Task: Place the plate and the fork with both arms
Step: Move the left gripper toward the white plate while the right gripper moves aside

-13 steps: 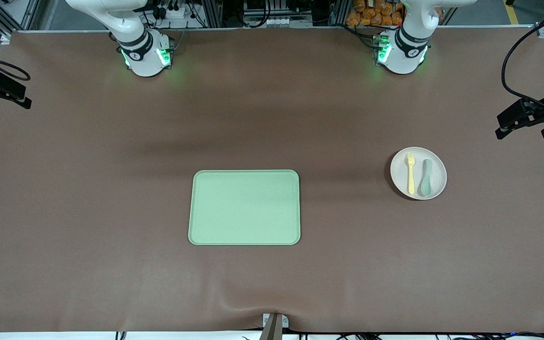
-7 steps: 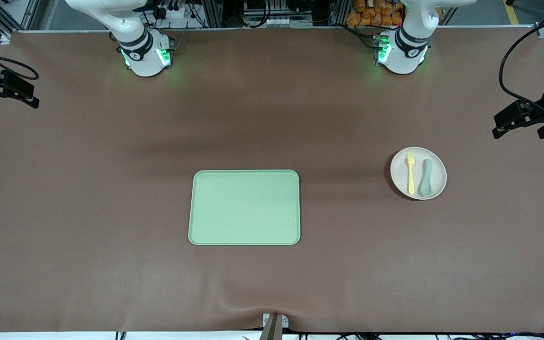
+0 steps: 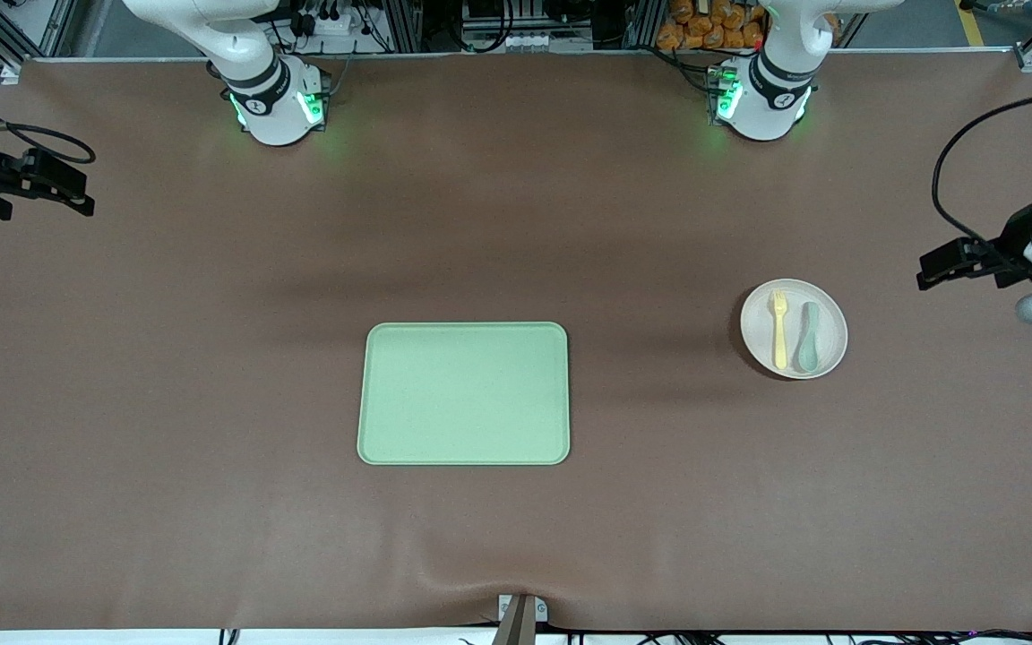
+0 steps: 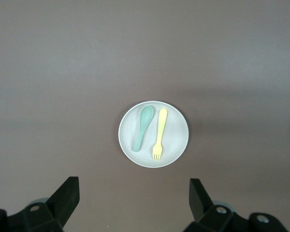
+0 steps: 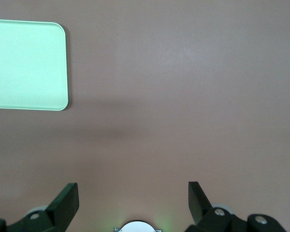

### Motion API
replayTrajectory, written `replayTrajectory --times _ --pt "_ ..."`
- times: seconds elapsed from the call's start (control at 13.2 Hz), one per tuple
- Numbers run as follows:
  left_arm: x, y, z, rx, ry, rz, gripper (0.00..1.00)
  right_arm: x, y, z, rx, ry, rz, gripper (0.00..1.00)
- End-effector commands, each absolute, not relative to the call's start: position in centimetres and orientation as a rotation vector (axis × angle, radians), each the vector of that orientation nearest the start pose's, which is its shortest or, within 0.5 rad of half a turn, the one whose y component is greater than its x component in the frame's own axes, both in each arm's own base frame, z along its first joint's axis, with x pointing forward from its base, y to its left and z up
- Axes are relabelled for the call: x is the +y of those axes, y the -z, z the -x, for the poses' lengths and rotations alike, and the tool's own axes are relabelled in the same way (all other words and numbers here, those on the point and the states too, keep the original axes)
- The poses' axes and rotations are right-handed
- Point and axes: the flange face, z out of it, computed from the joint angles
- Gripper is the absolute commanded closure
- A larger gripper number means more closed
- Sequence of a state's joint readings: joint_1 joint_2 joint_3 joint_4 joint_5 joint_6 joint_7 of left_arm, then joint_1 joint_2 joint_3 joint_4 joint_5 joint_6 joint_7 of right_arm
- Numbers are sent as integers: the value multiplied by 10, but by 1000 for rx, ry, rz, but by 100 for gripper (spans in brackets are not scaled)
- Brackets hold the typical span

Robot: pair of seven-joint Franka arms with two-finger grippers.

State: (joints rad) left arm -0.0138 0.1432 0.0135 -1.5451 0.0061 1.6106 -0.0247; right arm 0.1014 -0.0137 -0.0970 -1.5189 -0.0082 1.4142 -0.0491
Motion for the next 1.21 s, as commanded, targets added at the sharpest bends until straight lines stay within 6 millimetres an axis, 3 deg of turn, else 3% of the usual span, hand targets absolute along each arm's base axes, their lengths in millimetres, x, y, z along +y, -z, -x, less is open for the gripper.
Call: replayTrajectory --times 0.0,0.15,0.38,0.53,0.76,1.14 --pt "25 -517 -617 -31 -199 3124 0 9 -643 -533 -118 -138 3153 0" --pt "39 -485 -623 -43 -238 3147 0 15 -641 -534 -135 -139 3153 0" --pt "65 -428 -616 -16 -183 3167 0 17 -631 -536 -147 -182 3151 0" --pt "66 -402 -609 -11 -198 3164 0 19 -617 -543 -150 -206 3151 0" --pt "66 -341 -584 16 -124 3156 0 31 -597 -553 -177 -264 3149 0" --pt "90 -288 -570 70 -90 3152 0 30 -568 -565 -173 -322 3147 0"
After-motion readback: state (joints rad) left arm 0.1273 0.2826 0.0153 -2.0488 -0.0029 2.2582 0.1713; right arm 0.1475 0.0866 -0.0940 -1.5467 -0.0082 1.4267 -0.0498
